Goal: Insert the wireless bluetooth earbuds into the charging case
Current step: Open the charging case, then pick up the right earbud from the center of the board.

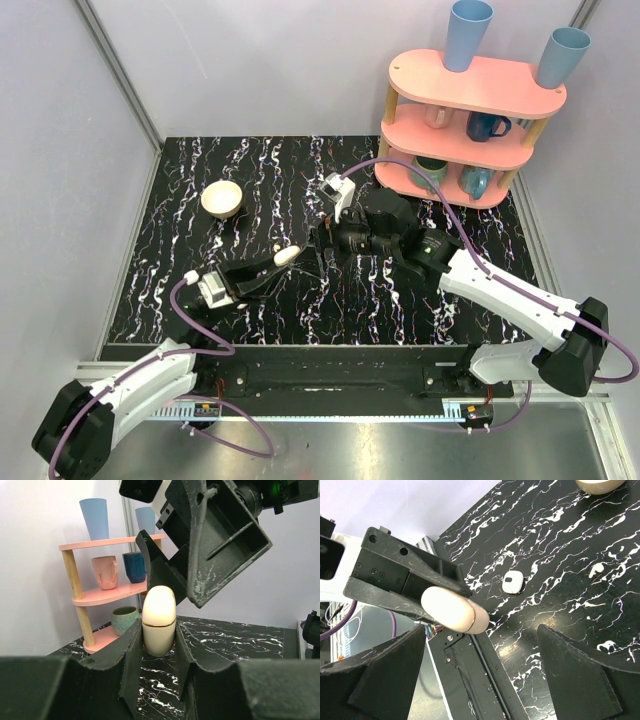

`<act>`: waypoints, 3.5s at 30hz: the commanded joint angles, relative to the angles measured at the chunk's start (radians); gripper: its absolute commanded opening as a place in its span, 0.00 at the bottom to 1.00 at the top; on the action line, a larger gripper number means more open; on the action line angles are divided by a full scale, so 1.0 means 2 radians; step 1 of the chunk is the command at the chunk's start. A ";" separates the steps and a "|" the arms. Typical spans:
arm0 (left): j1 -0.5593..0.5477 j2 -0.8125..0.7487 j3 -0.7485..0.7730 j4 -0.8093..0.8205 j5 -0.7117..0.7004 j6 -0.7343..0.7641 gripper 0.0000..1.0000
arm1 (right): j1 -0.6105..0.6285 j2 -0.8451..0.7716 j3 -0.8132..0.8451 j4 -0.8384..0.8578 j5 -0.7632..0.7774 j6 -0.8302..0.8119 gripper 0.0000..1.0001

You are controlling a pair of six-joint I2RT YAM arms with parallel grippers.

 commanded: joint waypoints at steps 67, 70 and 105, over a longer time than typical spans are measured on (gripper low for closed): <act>-0.003 -0.036 -0.024 0.064 0.038 -0.015 0.00 | 0.003 0.004 0.043 0.076 0.049 -0.025 1.00; -0.002 -0.040 -0.024 0.061 0.036 -0.012 0.00 | 0.001 -0.008 0.036 0.090 0.068 -0.017 1.00; -0.002 -0.172 -0.015 -0.067 0.029 0.009 0.00 | -0.178 0.308 0.156 -0.100 0.048 -0.285 0.69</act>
